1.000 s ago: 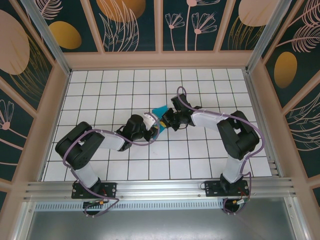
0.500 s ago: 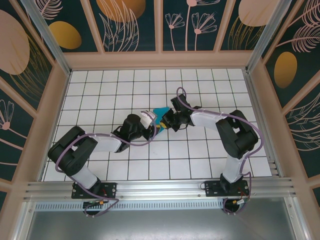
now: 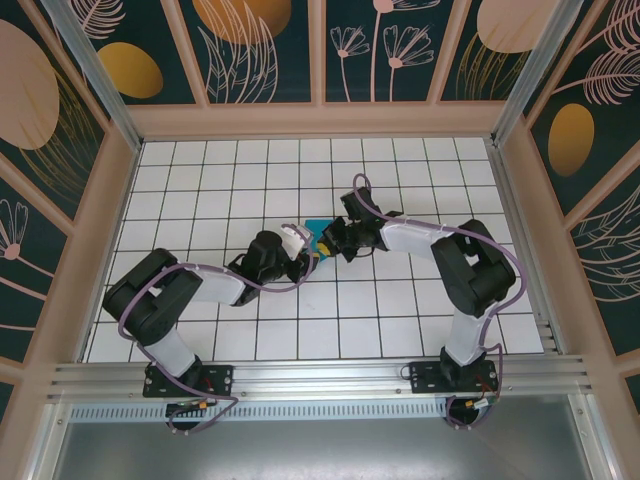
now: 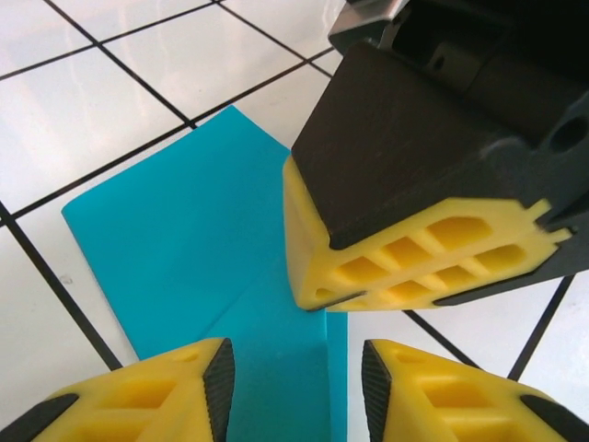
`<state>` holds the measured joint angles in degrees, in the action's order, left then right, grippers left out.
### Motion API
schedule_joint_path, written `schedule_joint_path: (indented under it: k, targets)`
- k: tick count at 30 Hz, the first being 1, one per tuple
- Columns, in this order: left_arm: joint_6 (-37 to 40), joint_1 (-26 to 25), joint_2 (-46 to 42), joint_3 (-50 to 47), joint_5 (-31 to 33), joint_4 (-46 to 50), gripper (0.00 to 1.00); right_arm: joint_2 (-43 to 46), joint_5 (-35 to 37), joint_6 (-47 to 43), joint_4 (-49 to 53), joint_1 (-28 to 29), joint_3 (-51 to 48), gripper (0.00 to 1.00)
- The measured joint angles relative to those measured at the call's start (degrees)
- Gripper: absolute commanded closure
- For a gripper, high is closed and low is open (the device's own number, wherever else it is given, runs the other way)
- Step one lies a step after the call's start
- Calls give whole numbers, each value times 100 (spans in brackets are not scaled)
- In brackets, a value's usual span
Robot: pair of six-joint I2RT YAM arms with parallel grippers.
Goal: Fold a paper plane with a square sheet of paper (pick it up from the middle)
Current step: Fourth fold the wing at the center of the table.
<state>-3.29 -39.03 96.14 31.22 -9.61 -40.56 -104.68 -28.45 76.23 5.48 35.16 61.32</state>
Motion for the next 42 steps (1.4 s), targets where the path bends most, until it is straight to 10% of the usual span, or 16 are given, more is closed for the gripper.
schedule_joint_path:
  k: [8,18,42]
  targets:
    - [7,0,122,-7,256,-81,75,-103,-61,63,-2,0,184,95]
    - [-160,0,122,-297,295,-516,85,-133,92,-487,144,-63,216,49]
    - [-1867,0,503,-636,103,-1349,85,514,-315,-2461,-2122,-330,-1300,44]
